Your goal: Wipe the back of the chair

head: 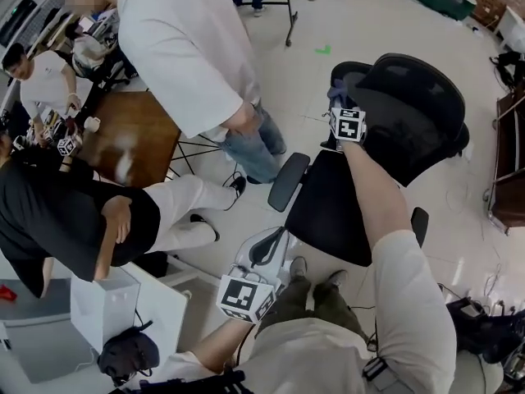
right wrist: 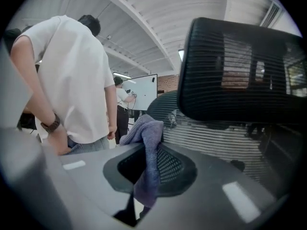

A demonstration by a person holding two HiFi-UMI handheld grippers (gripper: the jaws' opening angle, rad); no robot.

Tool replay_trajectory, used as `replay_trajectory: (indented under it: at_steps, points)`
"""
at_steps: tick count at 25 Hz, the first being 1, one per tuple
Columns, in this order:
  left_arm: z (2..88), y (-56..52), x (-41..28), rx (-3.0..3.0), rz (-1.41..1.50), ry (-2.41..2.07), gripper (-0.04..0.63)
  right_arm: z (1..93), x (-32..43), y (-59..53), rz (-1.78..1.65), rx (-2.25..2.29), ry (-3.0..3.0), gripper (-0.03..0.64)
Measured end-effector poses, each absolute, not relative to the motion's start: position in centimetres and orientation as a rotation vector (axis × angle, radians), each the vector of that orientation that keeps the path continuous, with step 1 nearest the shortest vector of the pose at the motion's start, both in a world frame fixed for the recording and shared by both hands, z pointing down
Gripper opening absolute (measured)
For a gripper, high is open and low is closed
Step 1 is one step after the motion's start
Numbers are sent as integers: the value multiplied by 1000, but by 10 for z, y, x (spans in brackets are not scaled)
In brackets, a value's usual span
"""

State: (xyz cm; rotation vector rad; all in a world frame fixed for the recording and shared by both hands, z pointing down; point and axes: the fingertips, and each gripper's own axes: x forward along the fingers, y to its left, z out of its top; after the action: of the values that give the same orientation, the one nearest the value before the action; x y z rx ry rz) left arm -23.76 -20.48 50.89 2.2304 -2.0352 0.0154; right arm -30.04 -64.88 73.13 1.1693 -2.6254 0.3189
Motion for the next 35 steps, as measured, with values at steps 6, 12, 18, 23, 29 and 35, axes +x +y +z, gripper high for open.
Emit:
replay_trajectory:
  at_steps: [6,12,18,23,29,35]
  points:
    - [524,-214,-250,2277,0,-1949,57,735,-253,-657,248,1262,-2572,44]
    - [511,-230,-223,2428,-22,-1790,57,732,-161,-653,292,1455,-2483,44]
    - [534,-228,-152,2566,25,-1602,56,750,-5,-628,330,1672,-2356,44]
    - [534,-230,-126,2619,30,-1518,57,750,69,-623,401,1830,-2286,44]
    - [545,-226,-107,2613,35,-1524,57,741,47,-605,350,1746,-2420,44]
    - [534,-229,-139,2515,34,-1681,57,747,-170,-560,417,1365,-2691,44]
